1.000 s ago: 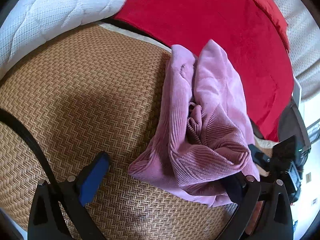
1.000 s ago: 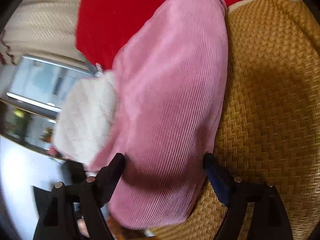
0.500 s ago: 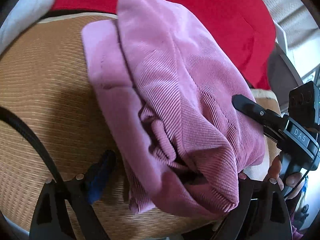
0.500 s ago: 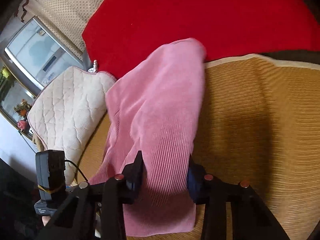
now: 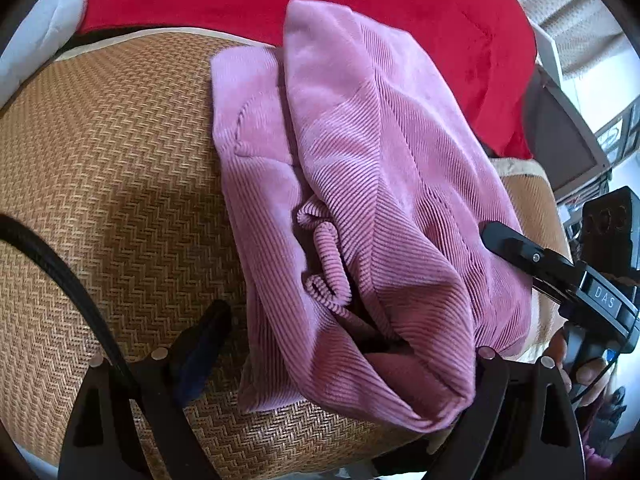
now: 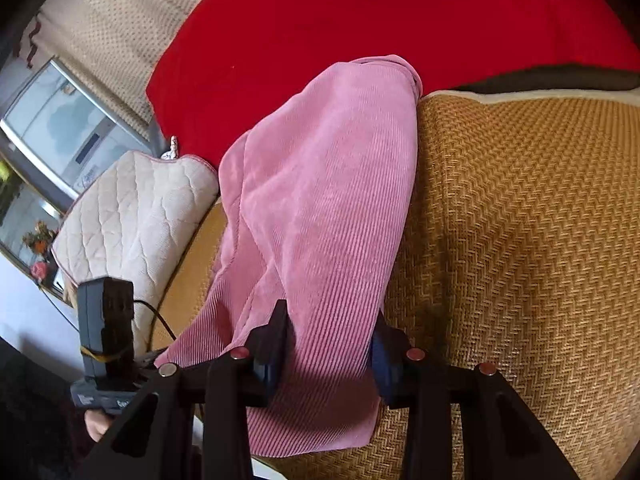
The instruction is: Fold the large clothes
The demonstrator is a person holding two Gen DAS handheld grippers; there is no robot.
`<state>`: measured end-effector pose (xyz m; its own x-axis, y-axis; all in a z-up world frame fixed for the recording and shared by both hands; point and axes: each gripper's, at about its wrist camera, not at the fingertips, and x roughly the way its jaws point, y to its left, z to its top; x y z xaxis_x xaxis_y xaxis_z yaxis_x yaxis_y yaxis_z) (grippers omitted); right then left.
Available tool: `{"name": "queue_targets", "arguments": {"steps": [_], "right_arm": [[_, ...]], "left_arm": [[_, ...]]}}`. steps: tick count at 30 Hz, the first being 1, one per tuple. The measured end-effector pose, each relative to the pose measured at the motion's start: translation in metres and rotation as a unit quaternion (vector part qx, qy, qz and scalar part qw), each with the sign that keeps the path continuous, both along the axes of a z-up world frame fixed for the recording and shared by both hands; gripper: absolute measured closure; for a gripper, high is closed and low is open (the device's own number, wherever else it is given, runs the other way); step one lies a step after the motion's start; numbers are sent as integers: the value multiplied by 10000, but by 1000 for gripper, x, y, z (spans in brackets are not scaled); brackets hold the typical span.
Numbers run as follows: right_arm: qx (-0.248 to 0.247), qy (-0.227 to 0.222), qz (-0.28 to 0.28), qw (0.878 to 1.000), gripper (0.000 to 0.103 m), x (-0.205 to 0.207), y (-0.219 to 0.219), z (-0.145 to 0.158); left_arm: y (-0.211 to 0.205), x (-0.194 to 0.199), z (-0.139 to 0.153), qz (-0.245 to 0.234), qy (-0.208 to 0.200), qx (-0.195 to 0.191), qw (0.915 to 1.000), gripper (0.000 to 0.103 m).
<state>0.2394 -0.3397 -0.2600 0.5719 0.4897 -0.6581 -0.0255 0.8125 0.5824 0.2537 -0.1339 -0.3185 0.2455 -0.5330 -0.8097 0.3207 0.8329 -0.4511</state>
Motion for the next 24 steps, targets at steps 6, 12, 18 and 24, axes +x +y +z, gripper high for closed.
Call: {"name": "queue_targets", "arguments": {"steps": [6,12,18,24], "right_arm": [[371,-427,-636,9964,51,8,-33,30],[55,-980,-376,9945,51,59,-29,58],[386,8,-81,9992,53,130,-10,-18],[107,-197,4,9997,61,113,-4,4]], "left_arm": [[8,0,-1,29,-13,43,10000,10],[15,-8,-8,-9,-9,45,10000,9],[31,-11,-13,66,-121,126,9998,9],[62,-20,6,238,-372,25,9990,9]]}}
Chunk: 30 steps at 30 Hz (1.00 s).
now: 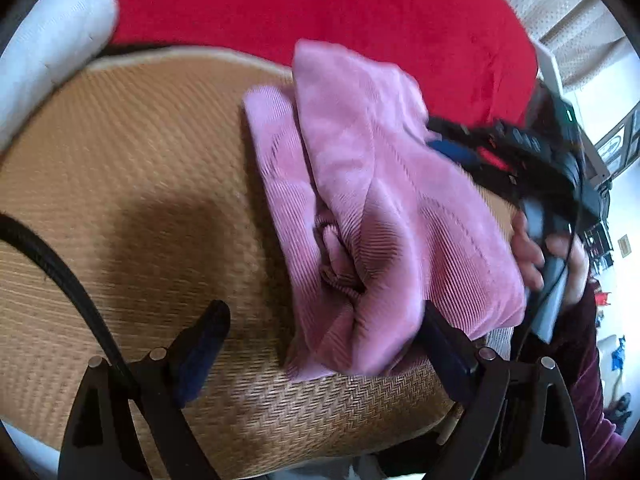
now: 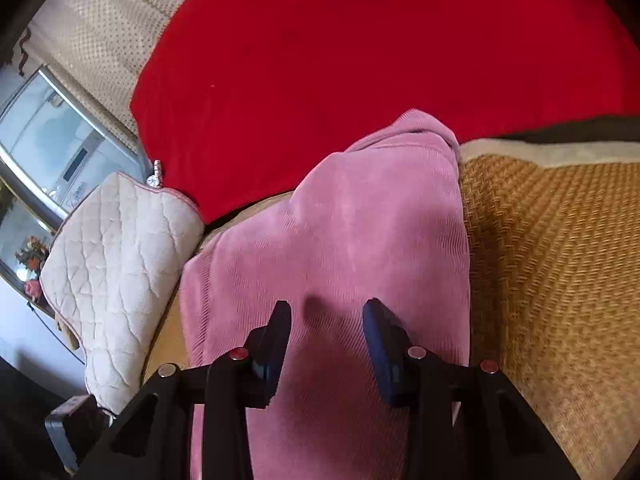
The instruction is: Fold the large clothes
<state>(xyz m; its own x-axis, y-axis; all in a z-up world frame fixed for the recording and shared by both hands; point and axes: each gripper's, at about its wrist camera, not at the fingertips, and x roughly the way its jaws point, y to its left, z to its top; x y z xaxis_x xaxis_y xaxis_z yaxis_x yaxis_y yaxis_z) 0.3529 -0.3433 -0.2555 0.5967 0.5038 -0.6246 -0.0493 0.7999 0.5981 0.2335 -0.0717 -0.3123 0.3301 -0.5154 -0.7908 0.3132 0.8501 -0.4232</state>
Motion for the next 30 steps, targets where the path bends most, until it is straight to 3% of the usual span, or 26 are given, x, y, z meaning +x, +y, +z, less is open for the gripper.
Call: {"name": "queue_targets", "arguments": {"steps": [6,10,12,14,16,18,26,28,30], "right_arm": [[3,-564,290,9980,60,-64,0,45],[-49,-793,463,9958,60,-110,3,54],[-20,-686,511,9963,62,-120,12,47],[-193,-304,693,9969,63,-118,28,26],[-383,-245,757,9961,63,-119,39,11],[-351,-219,841,9956,64,-117,43,8],[-119,-518,771,9956,65,-128,33,30],[-395,-122,898,9951,66,-116,44,8],[-319,-155,988,9945,66,-114,48,-2]], "left_arm": [[29,-27,48,380,-979,-409,9936,9],[12,-35,66,517,-1511,-173,9870,9],[-5,-32,58,464,-1486,208,9876,9],[-27,-20,33,431,-1179,1128,9857,9],[-43,-11,3,265,-761,1871,9790,9],[-41,-10,-6,315,-610,1818,9809,8],[-35,-11,-5,366,-850,1787,9795,8],[-40,-9,-6,348,-895,1954,9760,8],[-41,-10,-6,333,-994,2116,9717,8]]}}
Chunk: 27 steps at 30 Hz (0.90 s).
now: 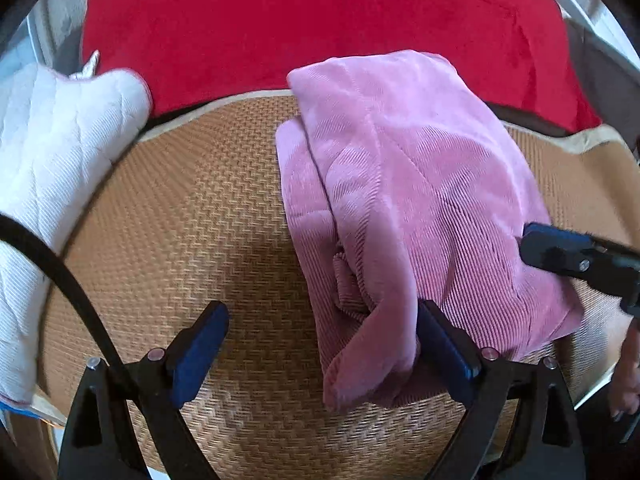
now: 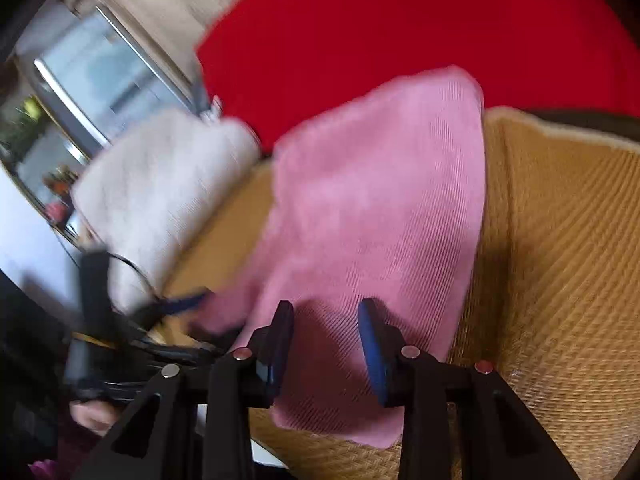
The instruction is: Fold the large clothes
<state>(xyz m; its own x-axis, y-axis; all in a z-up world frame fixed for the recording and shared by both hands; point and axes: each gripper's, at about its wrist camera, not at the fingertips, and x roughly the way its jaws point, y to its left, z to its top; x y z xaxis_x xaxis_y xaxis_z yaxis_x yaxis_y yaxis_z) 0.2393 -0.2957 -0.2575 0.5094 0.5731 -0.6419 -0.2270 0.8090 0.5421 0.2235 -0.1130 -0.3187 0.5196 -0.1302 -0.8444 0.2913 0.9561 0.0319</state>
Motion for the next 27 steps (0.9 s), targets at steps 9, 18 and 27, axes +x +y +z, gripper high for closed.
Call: {"name": "queue_targets", "arguments": {"steps": [9,18,27], "right_arm": [[198,-19,84,9998,66,2,-7,-3],[233,-64,78,9997,66,-1,-7,-3],[338,-41,66,9994,66,-4,-9,-3]], "left_arm": [[-10,-10,18,-59,-376,365,9986,8],[-15,-18,30,-28,-593,509,9969,8],[0,-19,66,352,-1131,113,9929,8]]}}
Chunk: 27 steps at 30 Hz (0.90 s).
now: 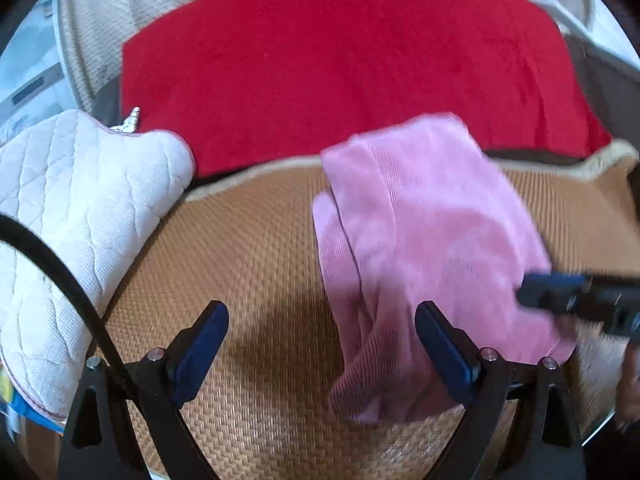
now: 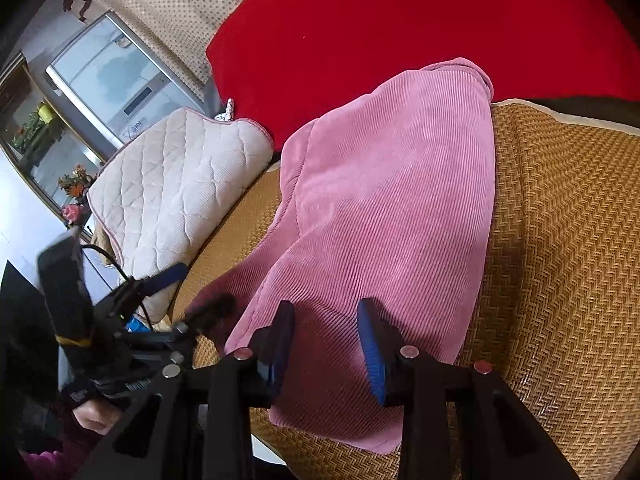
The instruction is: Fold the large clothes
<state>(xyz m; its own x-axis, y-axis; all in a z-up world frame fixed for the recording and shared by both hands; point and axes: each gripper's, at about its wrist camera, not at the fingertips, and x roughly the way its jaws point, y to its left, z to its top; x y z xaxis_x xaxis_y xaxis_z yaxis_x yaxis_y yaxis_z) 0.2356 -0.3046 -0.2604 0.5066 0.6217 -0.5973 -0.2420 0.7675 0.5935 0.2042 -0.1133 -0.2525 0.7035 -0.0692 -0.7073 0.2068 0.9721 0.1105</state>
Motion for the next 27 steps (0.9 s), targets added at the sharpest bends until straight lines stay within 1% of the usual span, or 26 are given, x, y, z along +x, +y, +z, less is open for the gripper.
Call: {"name": "queue_targets", "arguments": {"steps": [2,3,4,6,7,9,10,12,14,16,17,18,19,20,23,27], "right_arm": [[34,17,6,10000,66,1,0,0],[57,34,12,10000,66,1,-1,0],[82,53,17,10000,66,1,-1,0],[259,130,45,9996,66,6,-6,2],[364,161,69,9992,67,8,-10,3],[669,185,67,9976,67,13,-21,8],[807,114,-47,9967,67,17,-28,12],[968,-29,-309,9948,65,25,-41,18],[988,-140,-591,9933,64,35,-50,20],[957,-172,-846,9917,64,49,-54,16],[957,-111,-893,9913,64,54,-53,12],[940,41,-897,9915,64,61,-50,3],[898,229,-837,9922,63,68,-44,-9],[804,275,-845,9928,64,71,-39,-15],[555,134,-853,9947,64,68,-30,-6],[645,108,-816,9945,64,55,-31,3]], "left_arm": [[3,9,5,79,96,-253,9996,8],[2,15,5,158,171,-264,9994,8],[0,21,4,252,234,-181,9992,8],[-8,37,-5,411,424,136,9982,8],[-14,48,-15,446,592,321,9967,8],[-20,61,-29,457,832,417,9946,8],[-21,68,-38,467,989,328,9935,8],[-18,72,-46,522,1092,24,9926,7],[-14,72,-50,575,1060,-118,9926,5],[-11,70,-52,611,1017,-203,9927,4],[-10,68,-53,638,995,-246,9927,3],[-10,66,-54,659,960,-256,9929,3],[-10,64,-55,682,906,-231,9933,3],[-11,61,-55,694,845,-196,9938,3],[-14,57,-52,682,743,-119,9948,3],[-15,52,-49,689,632,-34,9956,3]]}}
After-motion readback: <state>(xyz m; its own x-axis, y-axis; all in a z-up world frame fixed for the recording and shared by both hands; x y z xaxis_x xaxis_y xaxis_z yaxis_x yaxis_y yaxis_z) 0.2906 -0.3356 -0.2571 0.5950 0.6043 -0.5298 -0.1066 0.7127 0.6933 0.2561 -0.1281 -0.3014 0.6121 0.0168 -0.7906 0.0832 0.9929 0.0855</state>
